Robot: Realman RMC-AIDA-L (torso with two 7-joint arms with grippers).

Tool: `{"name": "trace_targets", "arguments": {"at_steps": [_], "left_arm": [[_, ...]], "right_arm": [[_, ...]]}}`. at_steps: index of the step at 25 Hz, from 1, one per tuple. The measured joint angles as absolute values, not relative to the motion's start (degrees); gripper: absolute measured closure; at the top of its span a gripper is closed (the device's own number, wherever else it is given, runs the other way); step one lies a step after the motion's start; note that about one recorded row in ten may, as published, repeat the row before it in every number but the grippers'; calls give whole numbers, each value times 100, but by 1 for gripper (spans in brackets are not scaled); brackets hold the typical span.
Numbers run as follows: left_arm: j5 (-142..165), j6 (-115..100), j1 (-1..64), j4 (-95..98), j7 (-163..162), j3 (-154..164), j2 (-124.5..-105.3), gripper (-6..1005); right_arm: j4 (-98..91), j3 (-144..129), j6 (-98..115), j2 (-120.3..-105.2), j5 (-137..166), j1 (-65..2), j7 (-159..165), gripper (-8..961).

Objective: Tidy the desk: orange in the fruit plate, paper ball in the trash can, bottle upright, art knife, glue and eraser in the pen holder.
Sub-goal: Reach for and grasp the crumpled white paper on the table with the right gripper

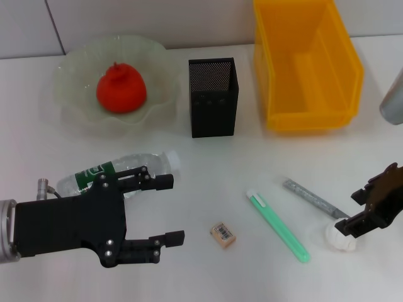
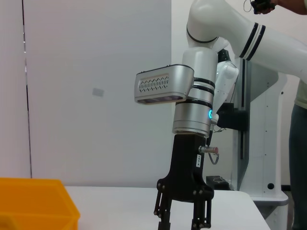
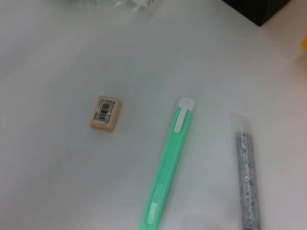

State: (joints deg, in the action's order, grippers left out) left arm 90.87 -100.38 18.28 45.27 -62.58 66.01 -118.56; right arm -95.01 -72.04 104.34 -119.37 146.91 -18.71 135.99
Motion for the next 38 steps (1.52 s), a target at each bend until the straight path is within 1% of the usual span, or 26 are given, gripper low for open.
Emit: {"name": "trace_targets", "arguments": {"at_steps": [32, 38], "left_arm": [[9079, -10094, 1867, 4550, -6258, 6618, -11856, 214], [9079, -10098, 1884, 4548, -6258, 6618, -11856, 214]], "right_arm": [[-8859, -7663, 10174, -11942, 15097, -2107, 13884, 250], [-8808, -7664, 10168, -11947, 15100, -2119, 13910, 277]]}}
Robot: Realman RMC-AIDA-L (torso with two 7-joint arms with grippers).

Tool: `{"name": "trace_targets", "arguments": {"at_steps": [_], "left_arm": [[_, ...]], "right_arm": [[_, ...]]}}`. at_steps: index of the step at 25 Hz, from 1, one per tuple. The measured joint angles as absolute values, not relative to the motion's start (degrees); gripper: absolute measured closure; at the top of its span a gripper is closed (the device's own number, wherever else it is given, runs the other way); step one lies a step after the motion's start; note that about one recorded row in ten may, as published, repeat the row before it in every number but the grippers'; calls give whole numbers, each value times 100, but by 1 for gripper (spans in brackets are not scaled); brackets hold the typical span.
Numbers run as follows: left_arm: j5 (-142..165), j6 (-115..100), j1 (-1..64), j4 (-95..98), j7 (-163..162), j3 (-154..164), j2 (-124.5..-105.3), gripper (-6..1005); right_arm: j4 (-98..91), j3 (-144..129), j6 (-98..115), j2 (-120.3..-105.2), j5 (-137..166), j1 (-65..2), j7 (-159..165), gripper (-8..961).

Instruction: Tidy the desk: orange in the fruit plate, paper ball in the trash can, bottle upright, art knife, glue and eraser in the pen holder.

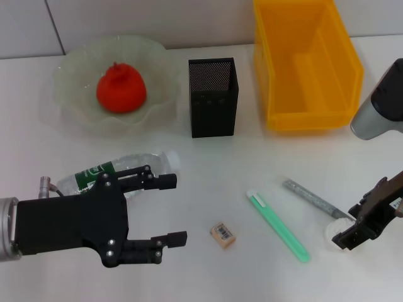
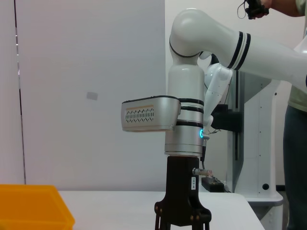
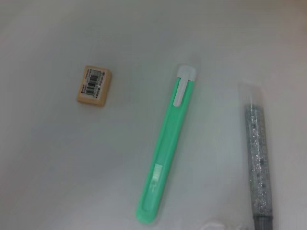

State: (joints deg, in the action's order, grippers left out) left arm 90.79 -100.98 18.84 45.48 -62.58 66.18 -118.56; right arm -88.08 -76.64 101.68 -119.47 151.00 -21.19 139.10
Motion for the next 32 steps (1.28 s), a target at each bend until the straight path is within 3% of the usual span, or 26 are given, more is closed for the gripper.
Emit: {"name": "trace_targets", "arguments": {"at_steps": [24, 30, 32], "left_arm": [[9079, -10179, 1855, 4571, -6258, 6618, -11856, 214], [9079, -10181, 1851, 4574, -6258, 6618, -11856, 214], [9079, -10181, 1850, 4575, -6258, 6618, -11856, 214]], "right_arm": [[-8662, -8049, 10117, -11936, 15325, -2253, 14191, 429], [-8733, -8051, 10059, -11940, 15317, -2203, 14201, 568], [-8778, -8051, 10038, -11942, 15300, -2197, 14200, 661]]}}
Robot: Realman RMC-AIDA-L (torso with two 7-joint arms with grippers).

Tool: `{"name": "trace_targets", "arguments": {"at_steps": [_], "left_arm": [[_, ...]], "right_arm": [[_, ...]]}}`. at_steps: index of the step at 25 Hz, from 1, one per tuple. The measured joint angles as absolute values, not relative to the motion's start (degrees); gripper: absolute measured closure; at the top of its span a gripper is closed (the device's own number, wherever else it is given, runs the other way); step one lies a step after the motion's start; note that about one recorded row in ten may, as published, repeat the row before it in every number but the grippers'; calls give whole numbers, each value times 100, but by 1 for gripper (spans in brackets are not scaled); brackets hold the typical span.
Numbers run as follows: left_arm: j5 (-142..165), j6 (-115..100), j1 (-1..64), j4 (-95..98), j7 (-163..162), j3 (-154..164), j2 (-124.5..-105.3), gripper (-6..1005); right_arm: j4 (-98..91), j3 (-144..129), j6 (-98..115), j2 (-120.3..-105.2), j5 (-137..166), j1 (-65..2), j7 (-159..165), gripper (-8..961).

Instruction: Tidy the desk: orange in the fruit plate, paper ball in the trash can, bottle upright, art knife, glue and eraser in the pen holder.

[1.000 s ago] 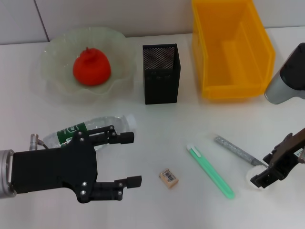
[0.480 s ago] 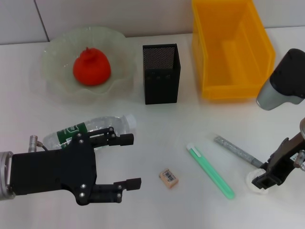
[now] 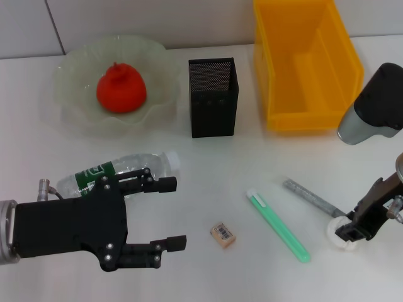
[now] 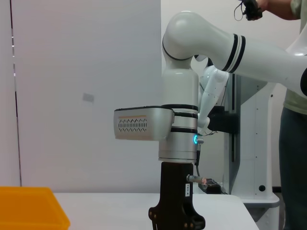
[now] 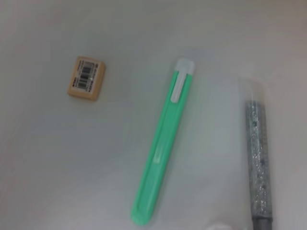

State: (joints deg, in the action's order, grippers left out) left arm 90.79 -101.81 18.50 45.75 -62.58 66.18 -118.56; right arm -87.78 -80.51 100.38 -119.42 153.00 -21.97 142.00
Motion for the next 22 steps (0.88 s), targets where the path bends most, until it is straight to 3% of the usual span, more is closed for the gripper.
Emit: {"name": "trace_targets", "arguments": {"at_steps": [22], "left_arm": [[9079, -10187, 1894, 4582, -6258, 6618, -11856, 214]], "right_arm": [[-10308, -7909, 9505, -11953, 14897, -2040, 14227, 693]]}}
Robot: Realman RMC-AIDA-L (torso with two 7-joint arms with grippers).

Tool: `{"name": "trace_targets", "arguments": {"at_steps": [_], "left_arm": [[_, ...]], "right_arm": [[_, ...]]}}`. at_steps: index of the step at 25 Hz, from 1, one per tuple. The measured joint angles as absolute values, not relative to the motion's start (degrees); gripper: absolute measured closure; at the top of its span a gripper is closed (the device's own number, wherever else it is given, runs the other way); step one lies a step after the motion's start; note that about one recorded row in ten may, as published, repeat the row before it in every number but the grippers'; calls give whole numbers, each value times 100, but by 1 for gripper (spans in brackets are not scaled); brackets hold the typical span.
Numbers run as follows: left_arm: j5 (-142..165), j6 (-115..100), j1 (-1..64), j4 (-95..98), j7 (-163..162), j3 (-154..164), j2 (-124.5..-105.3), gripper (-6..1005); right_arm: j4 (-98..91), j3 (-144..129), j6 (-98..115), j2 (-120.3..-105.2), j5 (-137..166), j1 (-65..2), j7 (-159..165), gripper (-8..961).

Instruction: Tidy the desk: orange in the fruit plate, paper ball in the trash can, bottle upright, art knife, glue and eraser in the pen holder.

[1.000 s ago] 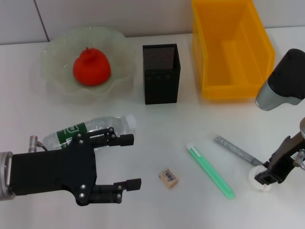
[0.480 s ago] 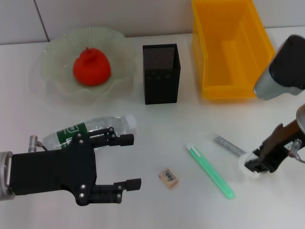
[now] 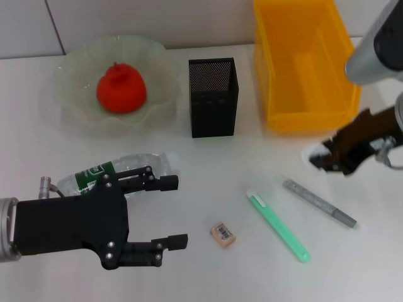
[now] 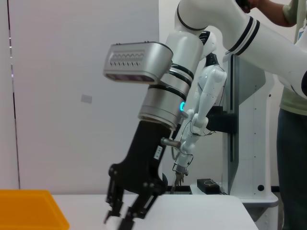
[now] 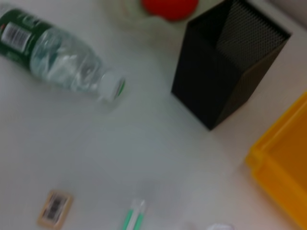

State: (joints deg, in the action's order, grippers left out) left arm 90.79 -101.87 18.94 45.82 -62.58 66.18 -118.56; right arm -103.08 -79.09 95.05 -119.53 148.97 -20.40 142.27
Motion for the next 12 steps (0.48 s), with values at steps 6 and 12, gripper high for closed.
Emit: {"name": "trace_targets", "arguments": {"at_steps": [6, 12], "left_arm": [[9079, -10186, 1906, 4568, -6258, 6618, -11856, 214], [9079, -10186, 1970, 4529, -6262, 6626, -11856, 214]], "right_arm": [[-10173, -7892, 8599, -11948, 14897, -2039, 14204, 693], [-9784, -7920, 7404, -11936, 14897, -2040, 14183, 694]]}}
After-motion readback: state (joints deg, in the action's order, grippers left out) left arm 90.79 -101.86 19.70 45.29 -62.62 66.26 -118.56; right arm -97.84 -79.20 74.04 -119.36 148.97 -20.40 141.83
